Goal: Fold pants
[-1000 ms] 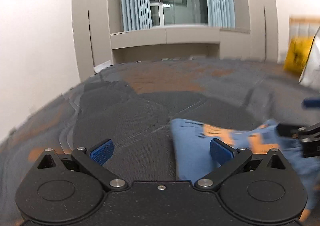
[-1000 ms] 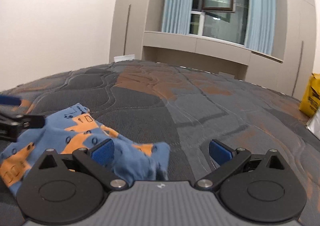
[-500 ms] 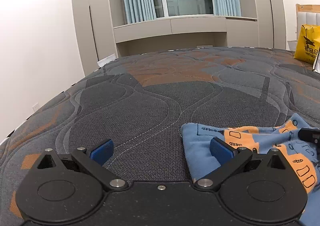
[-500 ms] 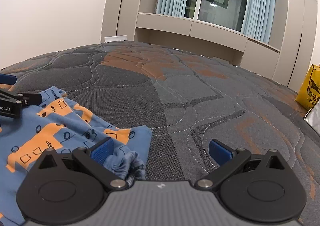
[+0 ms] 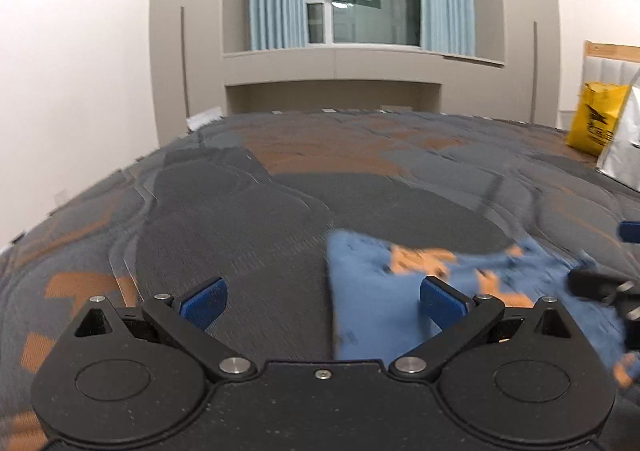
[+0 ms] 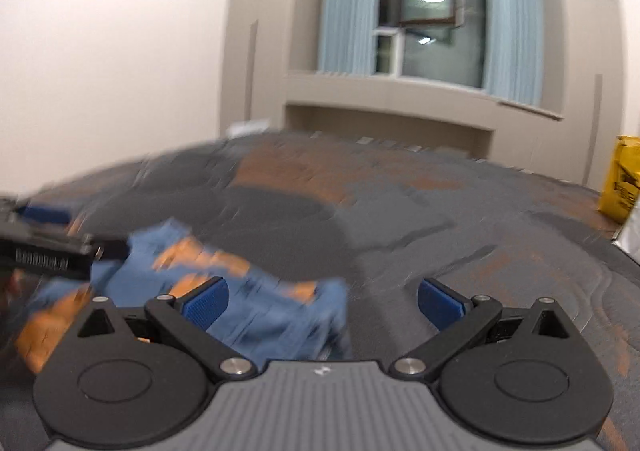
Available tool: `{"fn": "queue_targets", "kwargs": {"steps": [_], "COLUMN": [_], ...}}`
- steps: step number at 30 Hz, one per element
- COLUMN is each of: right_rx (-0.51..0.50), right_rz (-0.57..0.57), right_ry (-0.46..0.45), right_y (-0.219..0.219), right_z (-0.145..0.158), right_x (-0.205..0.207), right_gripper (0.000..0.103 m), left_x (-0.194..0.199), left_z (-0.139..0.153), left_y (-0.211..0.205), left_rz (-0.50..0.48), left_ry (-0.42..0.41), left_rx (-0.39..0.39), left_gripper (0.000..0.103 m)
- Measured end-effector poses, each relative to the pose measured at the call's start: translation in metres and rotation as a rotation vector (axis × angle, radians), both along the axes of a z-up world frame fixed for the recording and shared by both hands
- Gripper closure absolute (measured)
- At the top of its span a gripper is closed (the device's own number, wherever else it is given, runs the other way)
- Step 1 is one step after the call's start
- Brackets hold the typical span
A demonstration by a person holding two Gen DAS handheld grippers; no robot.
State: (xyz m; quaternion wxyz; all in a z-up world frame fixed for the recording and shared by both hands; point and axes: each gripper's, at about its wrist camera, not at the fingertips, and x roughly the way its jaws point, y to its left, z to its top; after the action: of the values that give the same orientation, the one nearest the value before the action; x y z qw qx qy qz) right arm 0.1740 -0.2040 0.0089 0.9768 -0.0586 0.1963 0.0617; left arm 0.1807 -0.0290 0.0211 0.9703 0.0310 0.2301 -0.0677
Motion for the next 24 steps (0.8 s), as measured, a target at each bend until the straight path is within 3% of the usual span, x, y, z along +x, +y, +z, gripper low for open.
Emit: {"fn": "queue_targets", "kwargs": {"steps": [2, 6, 7, 9, 14, 18, 24], "right_rx": [-0.025, 0.021, 0.040, 0.093, 0.178, 0.259, 0.285], "right_rz": [-0.019, -0.068, -0.086, -0.091, -0.080, -0.082, -0.078], "right_ry": [0.025, 0.077, 0.103, 0.133, 0.194, 0.193, 0.179], "right_y": [0.002, -0.008, -0.011, -0.019, -0.031, -0.040, -0.043], "right_z": [-0.006, -0.017, -0.019, -0.020, -0.029, -0.034, -0.034], "right_x": [-0.008, -0.018, -0.017, -0.015, -0.012, -0.020, -0.025], "right_gripper": [0.000, 0.000, 0.000, 0.000, 0.000, 0.000, 0.000], "left_x": [-0.010, -0.012, -0.012, -0.013, -0.012, -0.011, -0.011], "left_z": [-0.006, -0.028, -0.032, -0.032, -0.036, -0.036, -0.037], "left_y": [0.000, 0.006, 0.010, 0.017, 0.018, 0.021, 0.022], "left_rz": [-0.015, -0.023, -0.028, -0.034, -0.037, -0.041, -0.042], "left_ry": [0.024, 0.093, 0.116, 0.111, 0.120, 0.125, 0.123], "left_rx": [-0.011, -0.038, -0.079, -0.126, -0.129, -0.151, -0.153], "left_gripper": [0.001, 0.000, 0.000, 0.000, 0.000, 0.000, 0.000]}}
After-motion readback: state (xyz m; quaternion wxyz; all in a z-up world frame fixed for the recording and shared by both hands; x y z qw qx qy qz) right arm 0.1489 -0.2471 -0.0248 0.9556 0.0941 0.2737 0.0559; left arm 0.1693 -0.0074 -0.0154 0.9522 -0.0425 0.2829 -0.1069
